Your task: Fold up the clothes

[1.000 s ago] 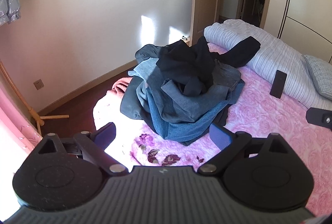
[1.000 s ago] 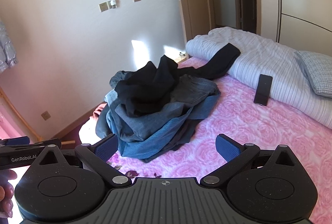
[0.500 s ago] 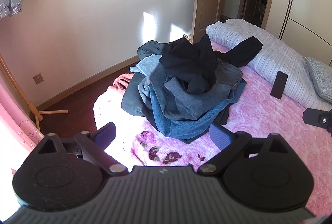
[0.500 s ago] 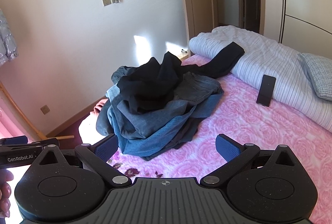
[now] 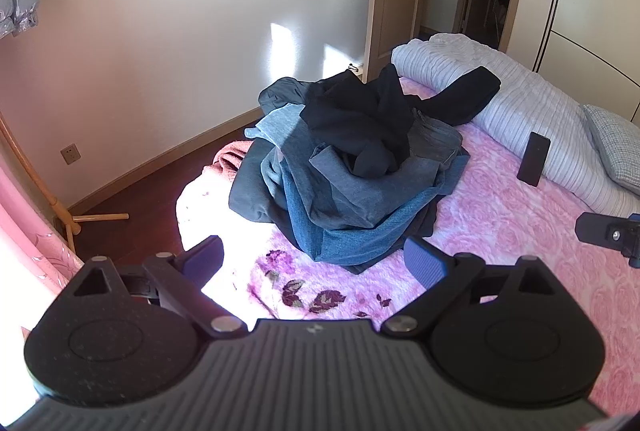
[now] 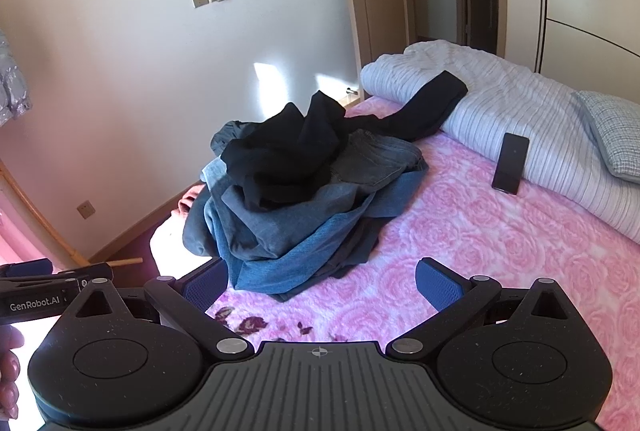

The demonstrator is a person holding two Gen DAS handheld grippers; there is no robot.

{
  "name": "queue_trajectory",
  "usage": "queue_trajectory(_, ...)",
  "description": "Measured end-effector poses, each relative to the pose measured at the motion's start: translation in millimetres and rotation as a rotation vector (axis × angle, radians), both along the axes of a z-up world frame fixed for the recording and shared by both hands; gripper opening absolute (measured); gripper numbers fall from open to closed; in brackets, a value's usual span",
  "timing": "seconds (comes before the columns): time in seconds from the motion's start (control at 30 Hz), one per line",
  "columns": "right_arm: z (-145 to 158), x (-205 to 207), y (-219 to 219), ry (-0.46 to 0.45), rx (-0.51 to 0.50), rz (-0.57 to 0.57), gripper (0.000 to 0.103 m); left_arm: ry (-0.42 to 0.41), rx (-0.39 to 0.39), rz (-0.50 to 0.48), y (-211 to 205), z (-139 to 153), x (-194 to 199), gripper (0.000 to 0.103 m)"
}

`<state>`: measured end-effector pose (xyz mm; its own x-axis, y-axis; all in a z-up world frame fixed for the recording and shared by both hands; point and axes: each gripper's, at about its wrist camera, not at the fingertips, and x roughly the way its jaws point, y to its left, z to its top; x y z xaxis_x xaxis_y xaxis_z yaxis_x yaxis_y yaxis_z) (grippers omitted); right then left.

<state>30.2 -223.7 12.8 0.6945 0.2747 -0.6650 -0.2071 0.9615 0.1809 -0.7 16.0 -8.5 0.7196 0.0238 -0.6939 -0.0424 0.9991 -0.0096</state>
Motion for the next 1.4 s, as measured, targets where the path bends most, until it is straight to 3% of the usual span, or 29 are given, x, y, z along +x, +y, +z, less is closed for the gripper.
queue_trajectory(1.4, -5.0, 14.7, -14.9, 0.028, 0.039, 0.031, 0.103, 0.010, 0.032, 0.000, -13.2, -0.8, 13.9, 0.095)
